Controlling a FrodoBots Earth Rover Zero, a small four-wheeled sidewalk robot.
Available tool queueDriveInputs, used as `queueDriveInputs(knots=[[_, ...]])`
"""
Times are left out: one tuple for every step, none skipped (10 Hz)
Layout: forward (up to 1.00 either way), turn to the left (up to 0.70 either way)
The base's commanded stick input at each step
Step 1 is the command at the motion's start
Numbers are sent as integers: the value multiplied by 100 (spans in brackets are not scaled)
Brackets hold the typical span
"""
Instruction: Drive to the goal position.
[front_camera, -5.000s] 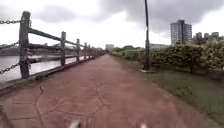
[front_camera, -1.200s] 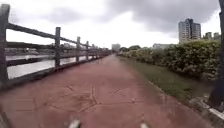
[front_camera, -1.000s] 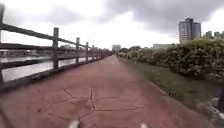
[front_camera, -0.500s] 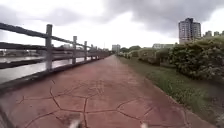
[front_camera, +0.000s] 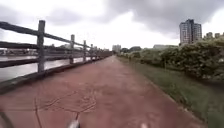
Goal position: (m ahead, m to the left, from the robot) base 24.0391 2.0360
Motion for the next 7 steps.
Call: queueDriveInputs(knots=[[70,0],[70,0],[70,0],[70,0],[70,0],[70,0],[70,0]])
